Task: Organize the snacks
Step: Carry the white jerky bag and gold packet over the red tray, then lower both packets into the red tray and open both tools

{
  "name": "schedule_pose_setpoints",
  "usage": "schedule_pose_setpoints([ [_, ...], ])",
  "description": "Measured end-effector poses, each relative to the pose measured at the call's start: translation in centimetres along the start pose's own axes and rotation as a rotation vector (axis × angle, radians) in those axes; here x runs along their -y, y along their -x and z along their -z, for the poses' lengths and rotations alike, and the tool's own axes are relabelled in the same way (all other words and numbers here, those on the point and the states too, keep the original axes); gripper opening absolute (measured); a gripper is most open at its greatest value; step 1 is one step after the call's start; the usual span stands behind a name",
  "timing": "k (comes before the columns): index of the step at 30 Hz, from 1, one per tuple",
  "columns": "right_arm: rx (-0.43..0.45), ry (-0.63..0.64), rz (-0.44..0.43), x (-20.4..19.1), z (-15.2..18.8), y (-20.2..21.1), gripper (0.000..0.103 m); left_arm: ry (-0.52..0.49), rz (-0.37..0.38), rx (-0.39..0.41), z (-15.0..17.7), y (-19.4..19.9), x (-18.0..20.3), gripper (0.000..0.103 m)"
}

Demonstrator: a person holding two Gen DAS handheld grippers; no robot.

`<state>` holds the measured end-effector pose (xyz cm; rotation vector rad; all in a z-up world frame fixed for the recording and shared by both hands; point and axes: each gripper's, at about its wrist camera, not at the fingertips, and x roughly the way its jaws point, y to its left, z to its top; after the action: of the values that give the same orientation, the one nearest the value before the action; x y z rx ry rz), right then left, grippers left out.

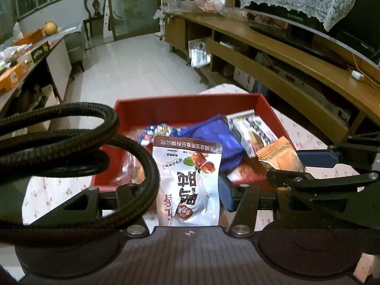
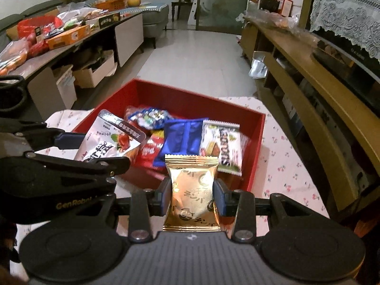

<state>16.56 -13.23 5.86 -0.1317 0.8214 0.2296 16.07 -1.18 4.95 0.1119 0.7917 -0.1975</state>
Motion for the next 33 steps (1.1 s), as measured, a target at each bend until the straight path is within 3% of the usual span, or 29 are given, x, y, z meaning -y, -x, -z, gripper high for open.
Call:
schedule_pose_setpoints([
  [33,0.032,-0.013,0.071,1.6,-4.0,-3.5,0.047,0.005,-0.027,0.035,-3.6,-3.4,-0.4,0.060],
])
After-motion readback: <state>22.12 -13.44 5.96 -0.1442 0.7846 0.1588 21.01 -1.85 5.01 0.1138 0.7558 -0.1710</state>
